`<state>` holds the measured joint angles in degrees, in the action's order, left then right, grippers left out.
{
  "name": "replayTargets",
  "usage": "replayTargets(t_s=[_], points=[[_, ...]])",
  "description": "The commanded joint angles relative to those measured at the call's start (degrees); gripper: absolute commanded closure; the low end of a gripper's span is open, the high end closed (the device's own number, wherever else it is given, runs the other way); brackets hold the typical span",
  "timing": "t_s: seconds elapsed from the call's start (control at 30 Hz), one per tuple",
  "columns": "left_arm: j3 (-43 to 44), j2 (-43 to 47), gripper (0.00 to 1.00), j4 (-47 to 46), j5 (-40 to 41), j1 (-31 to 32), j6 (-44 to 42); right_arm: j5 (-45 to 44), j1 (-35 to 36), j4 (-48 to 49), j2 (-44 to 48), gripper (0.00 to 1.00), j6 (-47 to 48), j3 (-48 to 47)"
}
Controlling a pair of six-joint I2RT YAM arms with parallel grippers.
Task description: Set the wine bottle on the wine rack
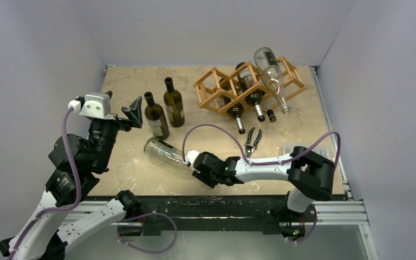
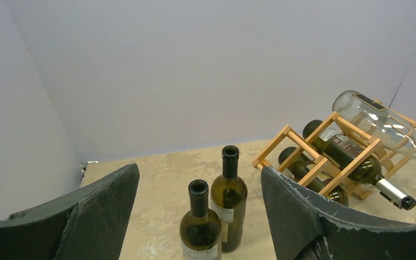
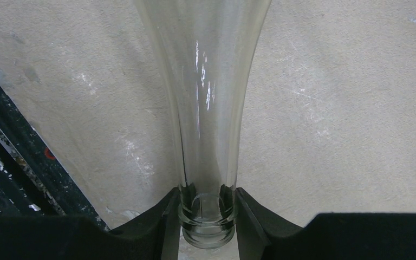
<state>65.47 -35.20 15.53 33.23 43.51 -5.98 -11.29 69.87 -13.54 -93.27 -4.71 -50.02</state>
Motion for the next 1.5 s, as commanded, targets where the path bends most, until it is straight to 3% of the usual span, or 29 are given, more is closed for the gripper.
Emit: replayTargets(t_s=[0.0, 0.17, 0.33, 0.73, 1.1, 1.47], points=[[0.81, -0.02, 0.18, -1.29, -0.49, -0.43, 0.62, -1.42, 0.52, 4.39, 0.13, 0.72, 0.90, -1.93], [0.80, -0.11, 0.18, -1.29, -0.48, -0.44, 0.62, -0.03, 0.53, 6.78, -1.02, 0.49, 0.49, -2.19], [0.80, -0.30, 0.18, -1.29, -0.21, -0.35, 0.37, 0.79, 0.62, 8.44, -3.05, 0.36, 1.11, -2.86], [0.85, -0.05, 0.18, -1.38, -0.14, -0.43, 0.27, -1.89, 0.62, 15.43, -8.38, 0.28, 2.10, -6.36], [0.71, -0.29, 0.18, -1.47, 0.01, -0.42, 0.02, -2.24, 0.62, 22.86, -13.67, 0.36, 3.48, -8.34], [0.70, -0.63, 0.18, -1.59, -0.05, -0.37, 0.05, 0.01, 0.62, 24.67, -10.04, 0.74, 6.61, -5.38]])
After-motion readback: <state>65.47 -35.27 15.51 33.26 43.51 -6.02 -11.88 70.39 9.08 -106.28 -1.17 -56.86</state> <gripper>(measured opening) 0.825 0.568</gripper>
